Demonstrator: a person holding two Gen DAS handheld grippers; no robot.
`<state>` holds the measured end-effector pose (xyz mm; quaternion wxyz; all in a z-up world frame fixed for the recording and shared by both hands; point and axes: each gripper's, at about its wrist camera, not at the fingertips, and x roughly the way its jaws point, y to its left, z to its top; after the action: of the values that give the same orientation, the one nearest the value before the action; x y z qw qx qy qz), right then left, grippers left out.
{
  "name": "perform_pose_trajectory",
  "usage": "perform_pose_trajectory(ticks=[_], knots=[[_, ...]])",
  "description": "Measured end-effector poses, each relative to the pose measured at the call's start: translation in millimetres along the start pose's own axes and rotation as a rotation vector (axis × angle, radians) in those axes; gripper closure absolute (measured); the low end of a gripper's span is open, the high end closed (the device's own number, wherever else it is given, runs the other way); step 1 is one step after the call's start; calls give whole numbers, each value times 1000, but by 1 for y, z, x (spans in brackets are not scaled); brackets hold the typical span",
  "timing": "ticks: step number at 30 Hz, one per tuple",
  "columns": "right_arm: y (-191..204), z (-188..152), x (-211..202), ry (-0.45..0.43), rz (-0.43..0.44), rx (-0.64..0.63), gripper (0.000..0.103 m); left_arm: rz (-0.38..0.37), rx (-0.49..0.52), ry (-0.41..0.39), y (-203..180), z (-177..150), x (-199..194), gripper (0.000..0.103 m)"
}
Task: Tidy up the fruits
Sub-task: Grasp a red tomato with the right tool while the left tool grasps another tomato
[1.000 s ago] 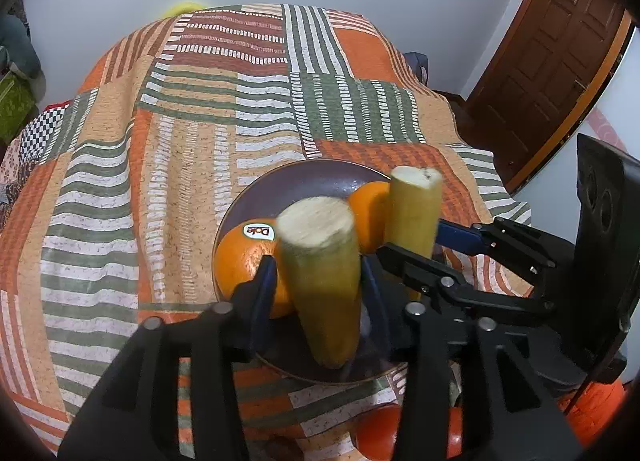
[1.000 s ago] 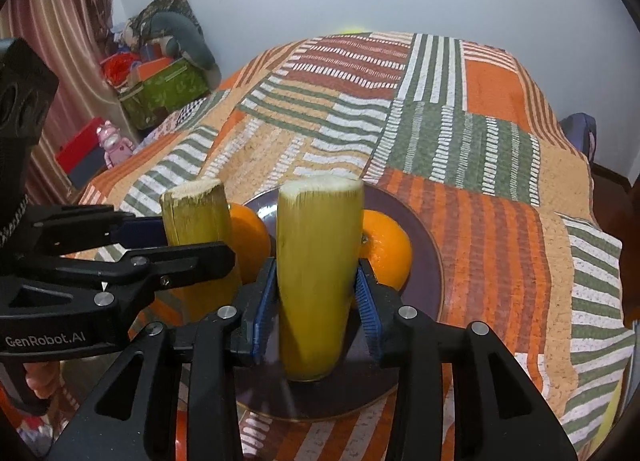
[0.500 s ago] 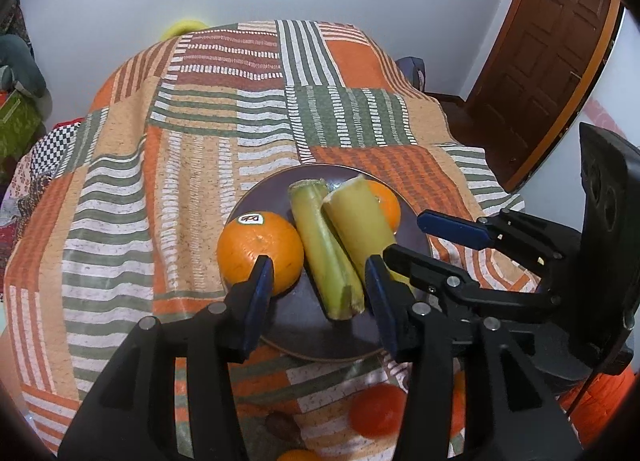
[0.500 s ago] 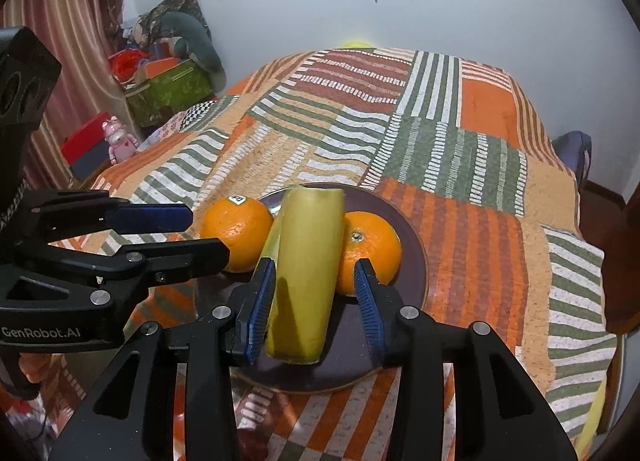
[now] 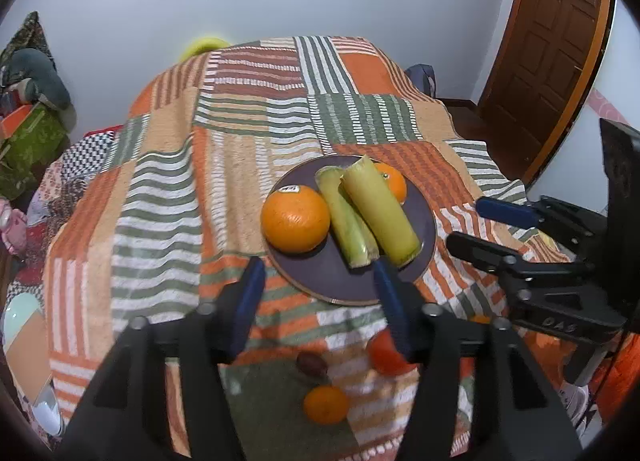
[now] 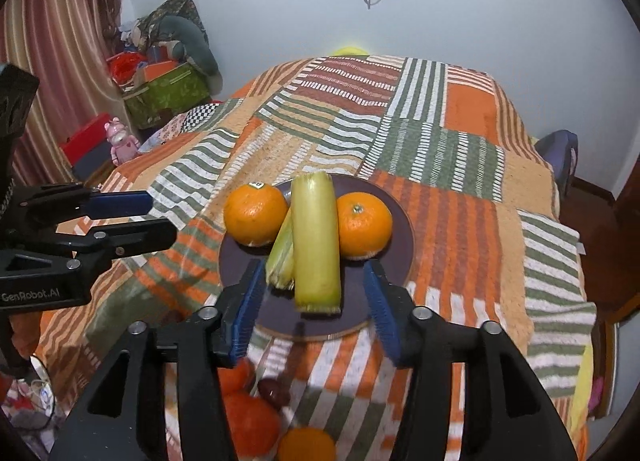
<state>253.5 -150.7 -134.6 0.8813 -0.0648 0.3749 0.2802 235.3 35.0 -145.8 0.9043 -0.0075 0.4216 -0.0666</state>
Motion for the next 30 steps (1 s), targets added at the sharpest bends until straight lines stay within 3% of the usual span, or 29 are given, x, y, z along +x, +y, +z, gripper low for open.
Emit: perform_pose_trajectory(ticks=[6, 14, 23, 30], knots=[[6, -17, -19, 2, -8, 17, 42, 4, -2, 6, -1, -25, -20, 40], [17, -46, -28, 40, 16, 61, 41, -3, -14, 41, -1, -58, -30, 40], [33, -67, -15, 90, 36, 69, 41, -34, -25, 117, 1, -90, -18, 40], [41, -78, -2, 135, 43, 52, 41, -63, -17, 122, -3, -100, -18, 40]])
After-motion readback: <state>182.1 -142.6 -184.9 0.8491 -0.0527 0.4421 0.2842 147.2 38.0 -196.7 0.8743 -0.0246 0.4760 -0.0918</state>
